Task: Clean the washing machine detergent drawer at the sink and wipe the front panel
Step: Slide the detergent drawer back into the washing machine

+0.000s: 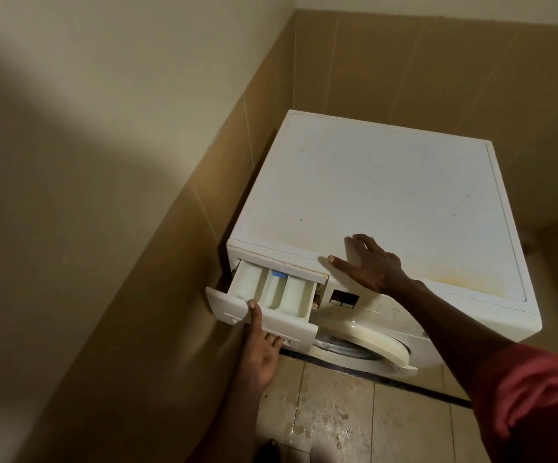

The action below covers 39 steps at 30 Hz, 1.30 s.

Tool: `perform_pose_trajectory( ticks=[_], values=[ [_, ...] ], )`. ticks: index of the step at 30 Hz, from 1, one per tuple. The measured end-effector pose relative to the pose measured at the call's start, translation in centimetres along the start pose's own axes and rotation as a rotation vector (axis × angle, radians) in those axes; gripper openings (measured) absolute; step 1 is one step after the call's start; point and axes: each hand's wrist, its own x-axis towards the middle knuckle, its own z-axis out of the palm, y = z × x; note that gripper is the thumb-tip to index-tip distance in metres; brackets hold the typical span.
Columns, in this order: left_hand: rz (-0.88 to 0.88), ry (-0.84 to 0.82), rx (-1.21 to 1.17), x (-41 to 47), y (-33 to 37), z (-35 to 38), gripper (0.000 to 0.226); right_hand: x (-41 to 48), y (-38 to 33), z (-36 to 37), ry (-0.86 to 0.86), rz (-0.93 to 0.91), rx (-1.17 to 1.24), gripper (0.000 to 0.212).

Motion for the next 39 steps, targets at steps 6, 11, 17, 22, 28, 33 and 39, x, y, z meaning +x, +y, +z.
perform_pose_trajectory(
  ticks=[6,11,17,22,28,33,39],
  values=[
    [0.019,0.056,-0.017,-2.5,-0.3,-2.0,0.066,-1.9,1.0,1.6,-0.013,-0.107,-0.046,0.099],
    [0.056,0.082,-0.007,-3.7,-0.4,-3.5,0.080,-3.4,2.1,2.0,0.006,-0.119,-0.050,0.096],
    [0.061,0.079,0.041,-4.1,-0.4,-3.6,0.060,-4.1,2.4,2.0,0.020,-0.109,-0.057,0.087],
    [0.077,0.069,0.074,-4.1,-0.1,-4.1,0.059,-4.3,2.5,1.6,0.010,-0.121,-0.035,0.087],
    [0.074,0.064,0.065,-3.7,-0.2,-3.8,0.068,-4.4,1.9,1.4,0.029,-0.131,-0.014,0.088],
    [0.103,0.058,0.091,-2.1,0.3,-1.9,0.063,-4.1,2.4,1.3,-0.011,-0.127,0.012,0.099],
    [0.125,0.040,0.088,0.1,1.1,0.3,0.070,-4.3,3.0,1.6,-0.070,-0.116,0.041,0.121]
  ],
)
